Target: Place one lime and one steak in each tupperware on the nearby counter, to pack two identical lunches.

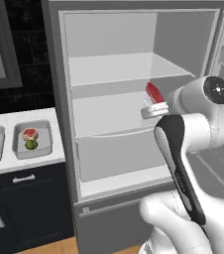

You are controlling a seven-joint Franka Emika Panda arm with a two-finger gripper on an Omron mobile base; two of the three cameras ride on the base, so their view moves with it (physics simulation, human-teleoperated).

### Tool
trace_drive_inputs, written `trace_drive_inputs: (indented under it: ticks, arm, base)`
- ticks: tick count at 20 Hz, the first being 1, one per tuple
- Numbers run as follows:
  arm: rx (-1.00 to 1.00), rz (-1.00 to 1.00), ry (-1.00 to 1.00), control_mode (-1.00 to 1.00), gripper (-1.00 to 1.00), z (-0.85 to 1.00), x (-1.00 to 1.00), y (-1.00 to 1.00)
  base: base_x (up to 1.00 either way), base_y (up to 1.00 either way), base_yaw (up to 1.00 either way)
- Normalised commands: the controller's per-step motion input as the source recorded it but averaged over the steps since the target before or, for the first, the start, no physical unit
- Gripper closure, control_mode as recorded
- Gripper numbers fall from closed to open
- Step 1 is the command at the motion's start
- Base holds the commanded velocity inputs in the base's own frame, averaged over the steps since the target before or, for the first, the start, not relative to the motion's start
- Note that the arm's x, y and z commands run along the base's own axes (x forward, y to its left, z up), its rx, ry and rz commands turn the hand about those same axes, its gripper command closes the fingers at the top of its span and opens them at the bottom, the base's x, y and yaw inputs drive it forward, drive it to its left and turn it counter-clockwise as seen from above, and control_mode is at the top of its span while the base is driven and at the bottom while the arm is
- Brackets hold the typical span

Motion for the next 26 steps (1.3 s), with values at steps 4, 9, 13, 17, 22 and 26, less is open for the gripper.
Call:
trace_drive_inputs:
  ticks: [4, 9, 13, 17, 22, 26]
  arm:
    - [0.00, 0.00, 0.00, 1.00, 1.00, 0.00, 0.00, 0.00]
    - [0.00, 0.00, 0.00, 1.00, 1.00, 0.00, 0.00, 0.00]
    - [0.00, 0.00, 0.00, 1.00, 1.00, 0.00, 0.00, 0.00]
    - [0.00, 0.00, 0.00, 1.00, 1.00, 0.00, 0.00, 0.00]
    - [0.00, 0.00, 0.00, 1.00, 1.00, 0.00, 0.00, 0.00]
    - [0.00, 0.00, 0.00, 1.00, 1.00, 0.00, 0.00, 0.00]
  base:
    - [-0.86, 0.37, 0.00]
    - [-0.25, 0.91, 0.00]
    - [0.01, 1.00, 0.00]
    - [0.23, 1.00, 0.00]
    - [0.66, 0.98, 0.00]
    - [1.00, 0.35, 0.00]
